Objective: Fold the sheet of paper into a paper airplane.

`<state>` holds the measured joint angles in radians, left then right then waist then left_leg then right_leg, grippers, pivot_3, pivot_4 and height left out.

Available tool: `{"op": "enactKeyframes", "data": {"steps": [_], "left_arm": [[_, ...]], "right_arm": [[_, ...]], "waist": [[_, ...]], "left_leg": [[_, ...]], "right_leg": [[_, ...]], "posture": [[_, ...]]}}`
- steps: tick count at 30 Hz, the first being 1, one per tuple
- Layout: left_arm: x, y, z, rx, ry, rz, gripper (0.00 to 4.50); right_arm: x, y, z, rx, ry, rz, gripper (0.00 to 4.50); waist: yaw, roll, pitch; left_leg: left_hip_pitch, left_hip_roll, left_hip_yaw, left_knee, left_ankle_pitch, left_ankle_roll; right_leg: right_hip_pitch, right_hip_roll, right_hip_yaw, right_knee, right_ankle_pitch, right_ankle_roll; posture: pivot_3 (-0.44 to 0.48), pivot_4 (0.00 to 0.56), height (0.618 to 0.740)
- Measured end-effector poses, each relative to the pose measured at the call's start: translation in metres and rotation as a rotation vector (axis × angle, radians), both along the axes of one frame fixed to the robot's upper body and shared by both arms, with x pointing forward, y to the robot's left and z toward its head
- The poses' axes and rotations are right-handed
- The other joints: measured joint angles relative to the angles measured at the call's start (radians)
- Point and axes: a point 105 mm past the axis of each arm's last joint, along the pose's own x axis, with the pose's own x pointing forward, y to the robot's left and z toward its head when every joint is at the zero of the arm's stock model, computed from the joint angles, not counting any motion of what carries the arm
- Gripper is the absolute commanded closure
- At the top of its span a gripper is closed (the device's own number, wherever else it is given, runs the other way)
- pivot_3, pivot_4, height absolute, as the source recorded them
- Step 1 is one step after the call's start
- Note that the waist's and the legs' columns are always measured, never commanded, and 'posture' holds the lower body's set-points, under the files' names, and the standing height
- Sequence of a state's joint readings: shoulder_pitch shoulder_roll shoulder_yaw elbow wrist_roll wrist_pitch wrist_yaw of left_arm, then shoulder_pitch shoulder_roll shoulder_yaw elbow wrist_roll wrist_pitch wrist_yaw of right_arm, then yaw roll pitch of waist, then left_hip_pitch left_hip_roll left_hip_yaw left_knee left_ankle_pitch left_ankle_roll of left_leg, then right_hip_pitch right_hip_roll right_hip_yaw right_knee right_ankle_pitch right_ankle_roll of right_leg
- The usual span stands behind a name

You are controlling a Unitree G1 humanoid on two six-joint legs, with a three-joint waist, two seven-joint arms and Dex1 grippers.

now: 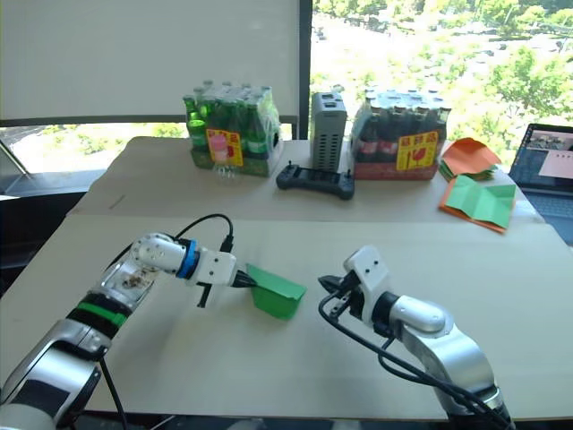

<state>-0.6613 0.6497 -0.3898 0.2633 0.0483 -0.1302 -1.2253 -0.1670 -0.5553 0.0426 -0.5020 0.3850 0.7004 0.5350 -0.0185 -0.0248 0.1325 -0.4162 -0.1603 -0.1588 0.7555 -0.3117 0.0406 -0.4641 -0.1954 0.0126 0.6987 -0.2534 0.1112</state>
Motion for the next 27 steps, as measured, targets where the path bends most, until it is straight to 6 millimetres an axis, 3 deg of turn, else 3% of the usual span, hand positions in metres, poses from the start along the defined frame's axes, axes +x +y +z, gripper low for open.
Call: {"op": "enactKeyframes", "data": {"steps": [2, 8, 11, 18, 23, 27], "left_arm": [[-0.009, -0.007, -0.007, -0.001, 0.048, 0.078, 4.45], [-0.021, -0.015, -0.008, -0.041, 0.123, 0.236, 2.6], [-0.022, -0.012, -0.004, -0.072, 0.145, 0.298, 1.63], [-0.022, 0.01, 0.027, -0.247, 0.199, 0.404, 1.62], [-0.036, 0.05, 0.019, -0.314, 0.298, 0.523, 1.62], [-0.036, 0.069, 0.018, -0.359, 0.29, 0.62, 1.62]], "right_arm": [[0.002, -0.003, -0.002, -0.012, -0.004, -0.006, 4.5], [0.0, 0.002, -0.005, -0.042, -0.017, 0.058, 4.5], [-0.002, 0.006, -0.002, -0.035, -0.046, 0.108, 3.61], [-0.018, 0.023, -0.001, -0.132, -0.135, 0.316, 1.23], [-0.022, 0.053, -0.01, -0.245, -0.27, 0.453, 1.23], [-0.017, 0.062, -0.021, -0.322, -0.334, 0.468, 1.23]], "waist": [[0.001, 0.0, 0.0], [0.007, 0.0, 0.0], [0.006, 0.0, 0.0], [0.006, 0.0, 0.0], [0.001, 0.001, 0.001], [0.018, 0.001, 0.001]], "left_leg": [[0.0, 0.0, 0.0, 0.0, 0.0, -0.001], [0.001, 0.0, 0.001, 0.0, 0.002, -0.003], [0.001, 0.0, 0.001, 0.0, 0.002, -0.003], [0.001, 0.001, 0.001, 0.0, 0.002, -0.003], [0.002, 0.001, 0.002, -0.001, 0.002, -0.004], [0.002, 0.0, 0.002, -0.001, 0.002, -0.004]], "right_leg": [[0.0, 0.0, 0.0, -0.001, 0.0, 0.0], [0.0, 0.0, 0.001, -0.003, 0.0, -0.001], [0.0, 0.001, 0.001, -0.003, 0.0, -0.001], [-0.001, 0.001, 0.001, -0.003, 0.0, -0.001], [-0.004, 0.001, 0.002, 0.0, -0.001, -0.003], [-0.003, 0.0, 0.002, 0.0, -0.001, -0.003]], "posture": [[0.0, 0.15, 0.675], [0.0, 0.15, 0.675], [0.0, 0.15, 0.675], [0.0, 0.15, 0.675], [0.0, 0.15, 0.675], [0.0, 0.15, 0.675]]}}
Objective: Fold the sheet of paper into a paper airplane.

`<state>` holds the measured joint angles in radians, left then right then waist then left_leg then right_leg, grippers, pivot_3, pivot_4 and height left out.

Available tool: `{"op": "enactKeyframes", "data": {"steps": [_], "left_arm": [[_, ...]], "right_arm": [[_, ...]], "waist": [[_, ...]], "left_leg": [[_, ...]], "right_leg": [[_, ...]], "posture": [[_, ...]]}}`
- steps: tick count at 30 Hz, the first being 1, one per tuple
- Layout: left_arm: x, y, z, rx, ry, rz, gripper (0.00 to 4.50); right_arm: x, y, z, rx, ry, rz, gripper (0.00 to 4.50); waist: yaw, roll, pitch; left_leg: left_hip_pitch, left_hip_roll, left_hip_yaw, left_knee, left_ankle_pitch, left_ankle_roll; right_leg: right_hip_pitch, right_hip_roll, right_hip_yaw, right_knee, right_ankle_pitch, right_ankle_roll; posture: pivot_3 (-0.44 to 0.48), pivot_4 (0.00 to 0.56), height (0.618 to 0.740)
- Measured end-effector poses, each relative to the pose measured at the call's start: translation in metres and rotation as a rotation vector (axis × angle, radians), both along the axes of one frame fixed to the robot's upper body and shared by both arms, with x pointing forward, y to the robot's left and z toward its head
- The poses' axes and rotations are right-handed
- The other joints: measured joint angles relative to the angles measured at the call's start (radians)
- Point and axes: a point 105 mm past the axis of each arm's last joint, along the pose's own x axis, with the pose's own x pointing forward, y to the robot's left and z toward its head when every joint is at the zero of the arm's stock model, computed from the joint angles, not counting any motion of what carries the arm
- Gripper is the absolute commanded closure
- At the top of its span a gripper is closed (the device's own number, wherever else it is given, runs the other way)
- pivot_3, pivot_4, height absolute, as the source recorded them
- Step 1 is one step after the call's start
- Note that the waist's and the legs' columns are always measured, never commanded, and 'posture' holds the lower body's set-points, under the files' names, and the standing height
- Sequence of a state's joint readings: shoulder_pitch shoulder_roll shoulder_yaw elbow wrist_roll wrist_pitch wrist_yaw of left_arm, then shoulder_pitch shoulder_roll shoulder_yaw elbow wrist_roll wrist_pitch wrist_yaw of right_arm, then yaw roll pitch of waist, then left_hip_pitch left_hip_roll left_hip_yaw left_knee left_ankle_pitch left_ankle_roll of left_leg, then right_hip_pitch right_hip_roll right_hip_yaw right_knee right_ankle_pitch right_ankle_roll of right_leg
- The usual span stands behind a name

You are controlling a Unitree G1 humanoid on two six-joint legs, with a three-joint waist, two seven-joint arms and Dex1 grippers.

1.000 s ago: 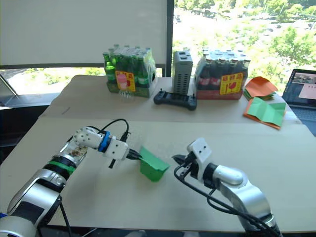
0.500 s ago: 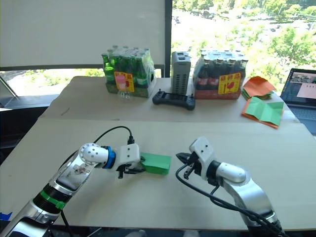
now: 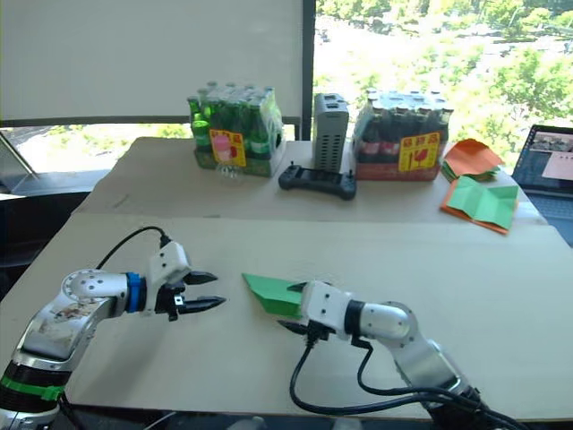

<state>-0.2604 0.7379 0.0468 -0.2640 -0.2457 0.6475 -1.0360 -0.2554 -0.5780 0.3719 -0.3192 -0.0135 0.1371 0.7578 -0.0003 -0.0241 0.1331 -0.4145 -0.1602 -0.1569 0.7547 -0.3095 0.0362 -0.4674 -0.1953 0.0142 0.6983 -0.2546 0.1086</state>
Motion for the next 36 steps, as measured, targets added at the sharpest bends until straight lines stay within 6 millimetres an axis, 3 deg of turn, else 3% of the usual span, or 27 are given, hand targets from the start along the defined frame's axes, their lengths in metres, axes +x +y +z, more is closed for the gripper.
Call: {"op": "enactKeyframes", "data": {"steps": [4, 10, 18, 25, 30, 36], "left_arm": [[-0.004, -0.001, -0.001, -0.066, 0.008, 0.029, 1.62], [-0.011, -0.004, -0.01, -0.098, 0.037, 0.046, 1.62], [-0.01, -0.005, -0.008, -0.117, 0.033, 0.052, 1.62], [-0.012, -0.008, -0.004, -0.148, 0.039, 0.022, 1.62], [-0.012, -0.008, -0.002, -0.158, 0.043, 0.011, 1.62], [-0.004, -0.01, 0.005, -0.171, 0.026, 0.004, 1.62]], "right_arm": [[0.004, -0.002, -0.007, -0.021, -0.011, -0.011, 2.37], [0.007, -0.004, -0.012, -0.041, -0.027, -0.008, 4.47], [0.017, -0.004, -0.001, -0.089, -0.164, 0.076, 4.47], [0.004, -0.001, -0.003, -0.123, -0.183, 0.223, 4.47], [-0.002, -0.003, -0.013, -0.132, -0.14, 0.237, 4.47], [-0.004, 0.002, -0.011, -0.116, -0.132, 0.229, 4.47]], "waist": [[0.005, 0.0, 0.0], [0.003, 0.0, 0.0], [-0.001, 0.0, 0.0], [-0.003, 0.0, 0.0], [-0.003, 0.0, 0.0], [-0.002, 0.0, 0.0]], "left_leg": [[0.0, 0.0, 0.0, 0.0, 0.0, 0.0], [0.0, 0.001, 0.0, 0.0, 0.0, -0.001], [0.0, 0.001, 0.001, 0.0, 0.0, -0.001], [0.0, 0.001, 0.001, 0.0, 0.0, -0.001], [0.0, 0.001, 0.001, 0.0, 0.0, -0.001], [0.0, 0.001, 0.001, 0.0, 0.0, -0.001]], "right_leg": [[-0.001, 0.0, 0.0, 0.001, 0.0, 0.0], [-0.001, 0.001, 0.0, 0.001, 0.0, -0.001], [-0.001, 0.001, 0.001, 0.002, 0.0, -0.001], [-0.001, 0.001, 0.001, 0.002, 0.0, -0.001], [-0.002, 0.001, 0.001, 0.002, 0.0, -0.001], [-0.002, 0.001, 0.001, 0.002, -0.001, -0.001]], "posture": [[0.0, 0.15, 0.675], [0.0, 0.15, 0.675], [0.0, 0.15, 0.675], [0.0, 0.15, 0.675], [0.0, 0.15, 0.675], [0.0, 0.15, 0.675]]}}
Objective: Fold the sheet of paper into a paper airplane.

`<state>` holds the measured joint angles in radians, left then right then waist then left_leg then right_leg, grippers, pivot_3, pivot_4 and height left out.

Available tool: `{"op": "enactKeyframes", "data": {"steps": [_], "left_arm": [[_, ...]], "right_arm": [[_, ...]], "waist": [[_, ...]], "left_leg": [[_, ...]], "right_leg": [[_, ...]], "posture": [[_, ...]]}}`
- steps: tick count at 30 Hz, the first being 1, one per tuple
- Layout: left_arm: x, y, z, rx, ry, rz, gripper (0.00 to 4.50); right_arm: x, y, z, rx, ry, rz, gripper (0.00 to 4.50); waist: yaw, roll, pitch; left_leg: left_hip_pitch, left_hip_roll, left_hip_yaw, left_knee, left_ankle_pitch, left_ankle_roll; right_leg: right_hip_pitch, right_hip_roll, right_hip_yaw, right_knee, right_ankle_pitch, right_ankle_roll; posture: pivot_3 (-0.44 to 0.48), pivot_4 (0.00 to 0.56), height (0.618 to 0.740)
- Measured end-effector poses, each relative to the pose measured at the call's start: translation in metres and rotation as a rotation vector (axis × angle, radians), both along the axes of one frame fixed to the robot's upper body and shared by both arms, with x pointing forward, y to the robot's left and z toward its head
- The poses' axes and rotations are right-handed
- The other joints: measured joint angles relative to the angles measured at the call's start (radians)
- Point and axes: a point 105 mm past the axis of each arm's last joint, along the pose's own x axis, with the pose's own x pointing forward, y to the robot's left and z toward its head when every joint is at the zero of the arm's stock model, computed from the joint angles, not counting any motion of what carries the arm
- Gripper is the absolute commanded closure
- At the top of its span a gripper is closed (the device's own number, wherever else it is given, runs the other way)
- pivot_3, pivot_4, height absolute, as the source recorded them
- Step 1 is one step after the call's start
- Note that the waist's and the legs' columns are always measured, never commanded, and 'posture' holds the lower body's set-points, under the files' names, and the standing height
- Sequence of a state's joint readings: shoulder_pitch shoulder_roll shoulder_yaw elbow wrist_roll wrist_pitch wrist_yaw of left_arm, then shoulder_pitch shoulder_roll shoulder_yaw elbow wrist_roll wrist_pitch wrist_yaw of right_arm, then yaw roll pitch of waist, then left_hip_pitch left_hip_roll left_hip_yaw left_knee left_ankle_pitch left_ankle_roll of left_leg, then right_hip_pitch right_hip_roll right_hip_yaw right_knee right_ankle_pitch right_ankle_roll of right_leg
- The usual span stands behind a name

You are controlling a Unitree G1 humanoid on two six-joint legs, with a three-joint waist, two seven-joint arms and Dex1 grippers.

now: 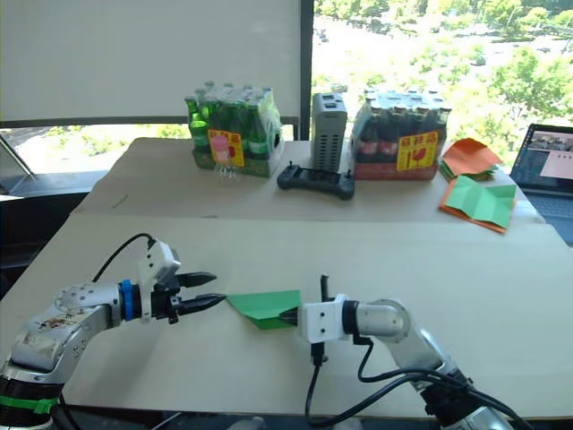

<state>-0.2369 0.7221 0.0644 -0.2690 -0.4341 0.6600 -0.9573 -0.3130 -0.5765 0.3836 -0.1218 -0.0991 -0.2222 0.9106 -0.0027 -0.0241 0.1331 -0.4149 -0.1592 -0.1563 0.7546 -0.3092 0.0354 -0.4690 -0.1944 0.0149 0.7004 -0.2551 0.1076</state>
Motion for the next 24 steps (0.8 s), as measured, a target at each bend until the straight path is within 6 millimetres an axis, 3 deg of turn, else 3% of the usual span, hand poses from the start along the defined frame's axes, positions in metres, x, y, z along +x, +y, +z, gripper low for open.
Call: {"op": "enactKeyframes", "data": {"steps": [1, 8, 9, 14, 24], "left_arm": [[0.001, -0.001, -0.001, -0.001, 0.004, -0.003, 2.17], [0.011, -0.021, 0.002, 0.002, -0.011, -0.11, 4.41], [0.011, -0.026, -0.001, 0.013, -0.012, -0.133, 4.5], [0.013, -0.034, -0.024, 0.074, 0.014, -0.202, 4.5], [0.02, -0.039, -0.043, 0.153, 0.011, -0.279, 4.5]], "right_arm": [[0.0, 0.0, 0.0, 0.002, 0.004, -0.005, 4.5], [-0.002, 0.003, 0.002, 0.018, 0.026, -0.032, 2.2], [-0.004, 0.004, 0.003, 0.02, 0.027, -0.03, 1.87], [-0.005, 0.011, 0.008, 0.057, 0.041, -0.05, 1.87], [-0.007, 0.003, 0.014, 0.036, 0.022, -0.064, 1.87]], "waist": [[0.0, 0.0, 0.0], [0.002, 0.0, 0.0], [0.002, 0.0, 0.0], [-0.003, 0.0, 0.0], [0.0, 0.0, 0.0]], "left_leg": [[0.0, 0.0, 0.0, 0.0, 0.0, 0.0], [0.0, 0.0, 0.0, 0.0, 0.0, 0.0], [0.0, 0.0, 0.0, 0.0, 0.0, 0.0], [-0.001, 0.0, 0.0, 0.0, 0.0, 0.0], [-0.001, 0.0, 0.0, 0.0, 0.0, 0.0]], "right_leg": [[0.0, 0.0, 0.0, 0.0, 0.0, 0.0], [0.0, 0.0, 0.0, 0.0, 0.0, 0.0], [0.0, 0.0, 0.0, 0.0, 0.0, 0.0], [-0.001, 0.0, 0.0, 0.0, 0.0, 0.0], [-0.001, 0.0, 0.0, 0.0, 0.0, 0.0]], "posture": [[0.0, 0.15, 0.675], [0.0, 0.15, 0.675], [0.0, 0.15, 0.675], [0.0, 0.15, 0.675], [0.0, 0.15, 0.675]]}}
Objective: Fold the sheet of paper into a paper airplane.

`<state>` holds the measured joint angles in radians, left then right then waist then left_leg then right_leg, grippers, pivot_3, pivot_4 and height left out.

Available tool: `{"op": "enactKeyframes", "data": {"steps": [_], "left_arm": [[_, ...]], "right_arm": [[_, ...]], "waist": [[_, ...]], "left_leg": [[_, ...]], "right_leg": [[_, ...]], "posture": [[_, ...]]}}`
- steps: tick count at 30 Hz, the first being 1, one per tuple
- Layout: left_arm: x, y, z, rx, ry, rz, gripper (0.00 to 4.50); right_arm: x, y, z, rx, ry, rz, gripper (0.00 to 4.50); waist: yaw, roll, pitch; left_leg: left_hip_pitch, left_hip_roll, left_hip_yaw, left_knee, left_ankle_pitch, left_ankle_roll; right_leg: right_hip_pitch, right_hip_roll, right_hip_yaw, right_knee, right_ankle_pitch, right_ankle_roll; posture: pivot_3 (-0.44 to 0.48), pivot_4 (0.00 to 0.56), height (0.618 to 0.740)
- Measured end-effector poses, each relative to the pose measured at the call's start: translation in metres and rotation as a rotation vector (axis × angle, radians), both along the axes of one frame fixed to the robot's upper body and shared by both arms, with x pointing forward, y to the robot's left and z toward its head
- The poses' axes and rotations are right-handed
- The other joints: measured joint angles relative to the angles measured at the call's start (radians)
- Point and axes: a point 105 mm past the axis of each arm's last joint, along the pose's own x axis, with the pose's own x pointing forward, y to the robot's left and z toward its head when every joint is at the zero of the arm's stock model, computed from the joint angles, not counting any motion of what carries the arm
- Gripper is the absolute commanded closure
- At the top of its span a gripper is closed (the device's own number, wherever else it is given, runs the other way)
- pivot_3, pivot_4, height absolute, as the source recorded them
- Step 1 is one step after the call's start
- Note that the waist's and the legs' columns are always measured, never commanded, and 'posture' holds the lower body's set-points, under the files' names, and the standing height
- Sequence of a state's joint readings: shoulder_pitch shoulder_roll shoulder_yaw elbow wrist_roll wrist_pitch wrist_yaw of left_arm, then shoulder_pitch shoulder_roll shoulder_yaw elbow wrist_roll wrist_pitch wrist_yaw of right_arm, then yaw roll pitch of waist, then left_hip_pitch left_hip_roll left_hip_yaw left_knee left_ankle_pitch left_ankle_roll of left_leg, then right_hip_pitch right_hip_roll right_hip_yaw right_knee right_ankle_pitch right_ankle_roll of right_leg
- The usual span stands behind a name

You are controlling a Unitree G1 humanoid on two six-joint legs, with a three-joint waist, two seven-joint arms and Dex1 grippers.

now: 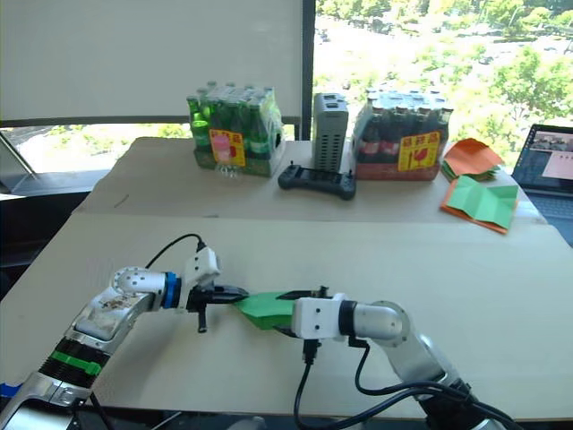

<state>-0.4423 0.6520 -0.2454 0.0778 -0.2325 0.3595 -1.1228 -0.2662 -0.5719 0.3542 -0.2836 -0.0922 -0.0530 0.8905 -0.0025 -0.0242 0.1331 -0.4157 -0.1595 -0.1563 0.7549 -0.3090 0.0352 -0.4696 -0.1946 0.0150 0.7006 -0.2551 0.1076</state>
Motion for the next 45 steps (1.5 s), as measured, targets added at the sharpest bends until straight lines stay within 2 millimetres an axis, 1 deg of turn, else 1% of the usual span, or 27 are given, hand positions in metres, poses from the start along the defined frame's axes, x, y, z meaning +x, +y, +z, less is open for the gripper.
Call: {"op": "enactKeyframes", "data": {"steps": [5, 9, 11, 14, 18, 22, 25, 30, 31, 38, 41, 45], "left_arm": [[0.003, -0.005, -0.001, 0.045, -0.07, -0.06, 4.5], [0.006, -0.008, -0.002, 0.062, -0.101, -0.087, 4.5], [0.007, -0.011, -0.002, 0.067, -0.113, -0.099, 4.5], [0.007, -0.011, -0.002, 0.065, -0.117, -0.104, 4.5], [0.007, -0.011, -0.002, 0.074, -0.121, -0.107, 4.5], [0.007, -0.011, -0.002, 0.074, -0.122, -0.108, 4.5], [0.007, -0.011, -0.002, 0.075, -0.122, -0.108, 4.5], [0.007, -0.011, -0.002, 0.074, -0.123, -0.106, 4.5], [0.007, -0.011, -0.002, 0.074, -0.124, -0.105, 4.5], [0.007, -0.014, -0.001, 0.072, -0.144, -0.114, 4.5], [0.005, -0.016, -0.001, 0.078, -0.157, -0.139, 4.5], [-0.001, -0.02, -0.001, 0.088, -0.16, -0.193, 4.5]], "right_arm": [[-0.003, -0.002, 0.005, 0.01, 0.009, 0.004, 1.87], [-0.006, 0.002, 0.017, 0.093, 0.055, 0.003, 1.87], [-0.006, 0.0, 0.02, 0.1, 0.057, -0.004, 1.87], [-0.004, -0.005, 0.015, 0.054, 0.039, -0.007, 1.87], [0.0, -0.011, -0.005, -0.036, 0.022, -0.014, 1.87], [0.003, -0.013, -0.01, -0.045, 0.029, -0.027, 1.87], [0.005, -0.014, -0.011, -0.051, 0.019, -0.024, 2.7], [0.006, -0.013, -0.012, -0.046, 0.014, -0.023, 4.4], [0.006, -0.013, -0.012, -0.046, 0.014, -0.022, 4.46], [0.006, -0.014, -0.014, -0.064, 0.033, -0.006, 4.46], [0.002, -0.013, -0.016, -0.07, 0.085, 0.009, 4.46], [-0.004, -0.008, -0.01, -0.036, 0.161, 0.019, 4.46]], "waist": [[0.003, 0.0, 0.0], [0.005, 0.0, 0.0], [0.01, 0.0, 0.0], [0.012, 0.0, 0.0], [0.011, 0.0, 0.0], [0.011, 0.0, 0.0], [0.011, 0.0, 0.0], [0.011, 0.0, 0.0], [0.011, 0.0, 0.0], [0.012, 0.0, 0.0], [0.012, 0.0, 0.0], [0.012, 0.0, 0.0]], "left_leg": [[0.0, 0.0, 0.0, 0.0, 0.0, 0.0], [0.0, 0.0, 0.0, 0.001, 0.0, 0.0], [0.0, 0.0, 0.0, 0.001, 0.0, 0.0], [0.0, 0.0, 0.0, 0.002, 0.0, 0.0], [0.001, 0.0, 0.0, 0.002, 0.0, 0.0], [0.001, 0.0, 0.0, 0.002, 0.0, 0.0], [0.001, 0.0, 0.0, 0.002, 0.0, 0.0], [0.001, 0.0, 0.0, 0.002, 0.0, 0.0], [0.001, 0.0, 0.0, 0.002, 0.0, 0.0], [0.001, 0.0, 0.0, 0.002, 0.0, 0.0], [0.0, 0.0, 0.0, 0.002, 0.0, 0.0], [0.0, 0.0, -0.001, 0.002, 0.0, 0.0]], "right_leg": [[0.001, 0.0, 0.0, 0.0, 0.0, 0.0], [0.002, 0.0, 0.0, 0.0, 0.0, 0.0], [0.002, 0.0, 0.0, 0.0, 0.0, 0.0], [0.002, 0.0, -0.001, 0.0, 0.0, 0.0], [0.002, 0.0, 0.0, 0.0, 0.0, 0.0], [0.002, 0.0, 0.0, 0.0, 0.0, 0.0], [0.002, 0.0, 0.0, 0.0, 0.0, 0.0], [0.002, 0.0, 0.0, 0.0, 0.0, 0.0], [0.002, 0.0, 0.0, 0.0, 0.0, 0.0], [0.002, 0.0, 0.0, 0.0, 0.0, 0.0], [0.002, 0.0, 0.0, 0.0, 0.0, 0.0], [0.002, 0.0, -0.001, 0.0, 0.0, 0.0]], "posture": [[0.0, 0.15, 0.675], [0.0, 0.15, 0.675], [0.0, 0.15, 0.675], [0.0, 0.15, 0.675], [0.0, 0.15, 0.675], [0.0, 0.15, 0.675], [0.0, 0.15, 0.675], [0.0, 0.15, 0.675], [0.0, 0.15, 0.675], [0.0, 0.15, 0.675], [0.0, 0.15, 0.675], [0.0, 0.15, 0.675]]}}
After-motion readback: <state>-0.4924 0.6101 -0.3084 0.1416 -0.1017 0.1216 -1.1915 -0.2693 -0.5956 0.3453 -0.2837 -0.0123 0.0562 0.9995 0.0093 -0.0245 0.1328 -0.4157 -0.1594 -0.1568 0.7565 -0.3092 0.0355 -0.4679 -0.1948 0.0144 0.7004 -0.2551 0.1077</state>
